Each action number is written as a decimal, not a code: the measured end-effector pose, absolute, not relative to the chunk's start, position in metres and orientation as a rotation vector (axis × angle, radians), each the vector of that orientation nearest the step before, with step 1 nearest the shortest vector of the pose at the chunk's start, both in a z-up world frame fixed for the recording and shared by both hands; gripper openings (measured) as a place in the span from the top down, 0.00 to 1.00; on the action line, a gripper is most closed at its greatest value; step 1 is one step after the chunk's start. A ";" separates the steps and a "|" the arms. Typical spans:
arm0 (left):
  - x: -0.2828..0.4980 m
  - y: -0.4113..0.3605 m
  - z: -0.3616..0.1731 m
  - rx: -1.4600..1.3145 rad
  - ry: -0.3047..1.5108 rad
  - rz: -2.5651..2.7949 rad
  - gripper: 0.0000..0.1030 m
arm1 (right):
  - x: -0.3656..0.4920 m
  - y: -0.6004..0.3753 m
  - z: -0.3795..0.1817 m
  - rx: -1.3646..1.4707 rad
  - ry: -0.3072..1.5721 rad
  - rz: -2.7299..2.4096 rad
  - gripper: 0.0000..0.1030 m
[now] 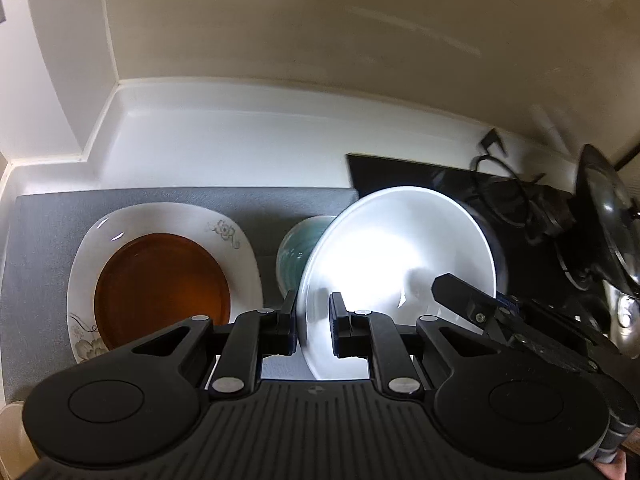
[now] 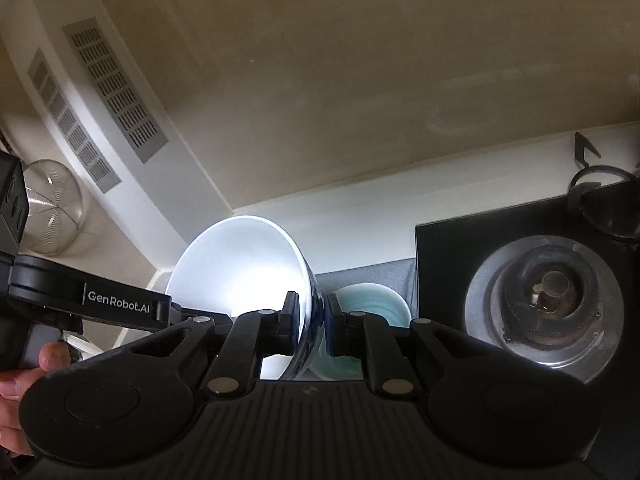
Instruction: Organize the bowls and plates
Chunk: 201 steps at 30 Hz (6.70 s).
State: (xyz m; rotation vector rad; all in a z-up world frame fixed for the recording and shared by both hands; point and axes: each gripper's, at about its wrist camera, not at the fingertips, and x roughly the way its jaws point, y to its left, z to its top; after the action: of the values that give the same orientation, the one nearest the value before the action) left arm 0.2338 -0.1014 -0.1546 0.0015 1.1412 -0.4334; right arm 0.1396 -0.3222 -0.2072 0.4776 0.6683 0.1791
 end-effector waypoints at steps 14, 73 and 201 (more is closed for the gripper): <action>0.279 -0.132 -0.215 0.109 1.269 -0.329 0.85 | 0.183 -0.324 -0.264 0.434 0.794 0.173 0.87; 0.273 -0.134 -0.277 0.009 1.327 -0.314 0.77 | 0.190 -0.339 -0.320 0.476 0.875 0.153 0.72; 0.121 0.243 -0.218 -0.164 1.127 0.143 0.07 | 0.151 -0.008 -0.256 0.332 1.108 0.670 0.47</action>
State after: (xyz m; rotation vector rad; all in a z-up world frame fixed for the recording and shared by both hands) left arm 0.1209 0.2427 -0.2180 -0.1643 1.1273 0.1429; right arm 0.1509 -0.0078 -0.2561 0.3316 1.1082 0.6704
